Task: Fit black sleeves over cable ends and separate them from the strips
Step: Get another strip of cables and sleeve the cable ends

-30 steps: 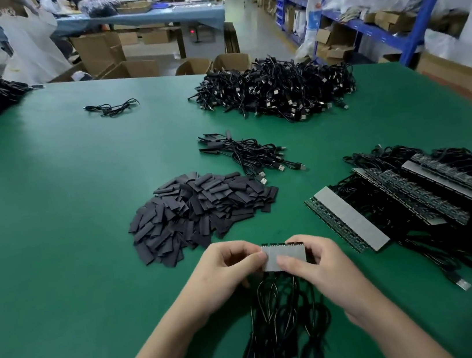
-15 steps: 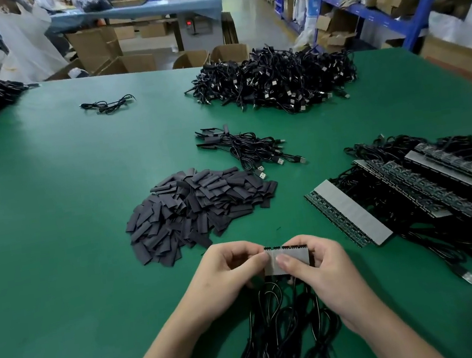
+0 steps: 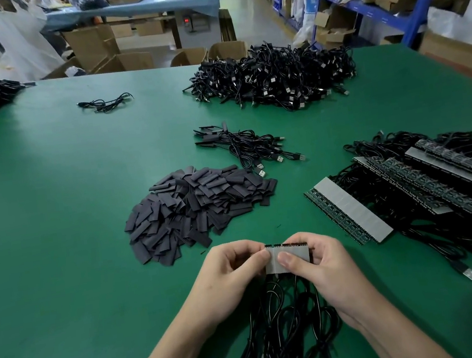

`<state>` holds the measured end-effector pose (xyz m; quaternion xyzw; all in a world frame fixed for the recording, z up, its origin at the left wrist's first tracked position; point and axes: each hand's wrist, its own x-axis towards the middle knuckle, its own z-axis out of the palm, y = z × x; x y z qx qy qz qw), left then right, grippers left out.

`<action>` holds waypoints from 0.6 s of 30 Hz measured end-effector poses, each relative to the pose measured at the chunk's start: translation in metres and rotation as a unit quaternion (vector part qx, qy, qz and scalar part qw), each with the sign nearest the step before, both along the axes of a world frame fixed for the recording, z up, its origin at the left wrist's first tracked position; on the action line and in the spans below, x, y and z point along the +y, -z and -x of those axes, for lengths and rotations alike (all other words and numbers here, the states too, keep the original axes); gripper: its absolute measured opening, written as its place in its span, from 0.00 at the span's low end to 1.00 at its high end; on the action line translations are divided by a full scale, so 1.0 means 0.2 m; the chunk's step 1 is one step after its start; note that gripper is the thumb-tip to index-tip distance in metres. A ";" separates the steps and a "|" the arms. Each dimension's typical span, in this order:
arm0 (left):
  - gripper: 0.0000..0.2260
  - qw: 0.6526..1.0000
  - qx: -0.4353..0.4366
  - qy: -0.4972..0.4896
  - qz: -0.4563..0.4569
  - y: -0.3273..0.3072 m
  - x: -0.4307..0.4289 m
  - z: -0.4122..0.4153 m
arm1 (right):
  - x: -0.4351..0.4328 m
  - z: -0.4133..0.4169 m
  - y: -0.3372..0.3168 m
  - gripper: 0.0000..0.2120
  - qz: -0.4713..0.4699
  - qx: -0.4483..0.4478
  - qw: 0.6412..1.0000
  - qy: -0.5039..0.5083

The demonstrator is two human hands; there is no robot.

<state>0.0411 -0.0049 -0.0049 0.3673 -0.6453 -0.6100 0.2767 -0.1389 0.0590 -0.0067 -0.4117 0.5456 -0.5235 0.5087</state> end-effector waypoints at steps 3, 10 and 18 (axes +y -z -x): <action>0.09 1.000 0.006 0.006 -0.003 -0.01 0.00 0.00 | 0.00 0.01 0.00 0.03 -0.005 -0.004 1.000 0.000; 0.11 0.999 -0.013 -0.026 0.027 -0.02 0.02 0.02 | 0.01 -0.02 0.00 0.05 0.008 0.008 1.000 0.006; 0.21 0.978 -0.016 -0.145 0.148 0.03 0.07 0.13 | 0.03 -0.14 0.00 0.03 -0.002 -0.099 0.994 0.054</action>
